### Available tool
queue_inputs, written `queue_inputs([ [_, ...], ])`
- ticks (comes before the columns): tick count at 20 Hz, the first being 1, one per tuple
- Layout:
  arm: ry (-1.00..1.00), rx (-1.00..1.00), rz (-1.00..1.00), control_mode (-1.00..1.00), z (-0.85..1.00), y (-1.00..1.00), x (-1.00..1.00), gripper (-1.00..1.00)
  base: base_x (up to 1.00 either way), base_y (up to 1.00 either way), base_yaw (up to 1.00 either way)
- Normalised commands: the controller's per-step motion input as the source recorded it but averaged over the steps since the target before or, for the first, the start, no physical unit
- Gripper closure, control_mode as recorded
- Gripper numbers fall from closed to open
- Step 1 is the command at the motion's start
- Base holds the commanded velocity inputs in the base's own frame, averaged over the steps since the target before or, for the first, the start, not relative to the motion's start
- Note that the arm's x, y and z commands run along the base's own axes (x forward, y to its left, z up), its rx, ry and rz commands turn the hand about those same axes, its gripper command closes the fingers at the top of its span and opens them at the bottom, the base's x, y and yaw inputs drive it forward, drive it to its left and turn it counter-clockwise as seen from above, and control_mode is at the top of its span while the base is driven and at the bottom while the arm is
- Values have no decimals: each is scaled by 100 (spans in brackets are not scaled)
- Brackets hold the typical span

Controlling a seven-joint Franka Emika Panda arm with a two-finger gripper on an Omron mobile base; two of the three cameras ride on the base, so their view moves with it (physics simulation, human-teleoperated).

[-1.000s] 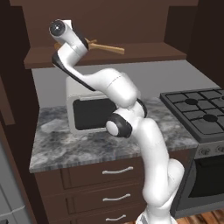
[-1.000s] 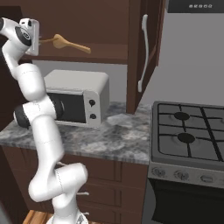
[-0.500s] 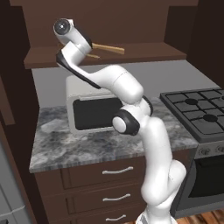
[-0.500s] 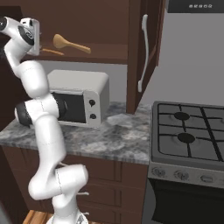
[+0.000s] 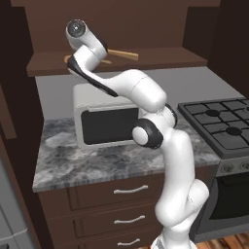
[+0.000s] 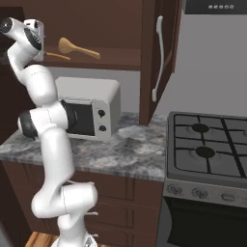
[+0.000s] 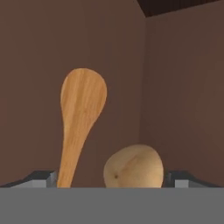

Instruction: Organize the utensils by type. Pick up the wooden spoons from the counter and place them in the open cabinet. Then pick up the metallic utensils from the counter and place them in the open drawer.

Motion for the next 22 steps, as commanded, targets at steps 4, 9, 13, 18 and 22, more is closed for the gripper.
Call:
queue_inputs([
  [4,0,6,8,-100,0,0,-19,-100,0,0,0],
  [9,0,3,2,-100,0,-1,-74,-100,0,0,0],
  [13,-4,0,0,-100,-5,-21,-99,-100,0,0,0],
  [18,-5,0,0,-100,-38,-29,-100,-100,0,0,0],
  [22,-2,3,0,-100,-16,-55,-100,-100,0,0,0],
])
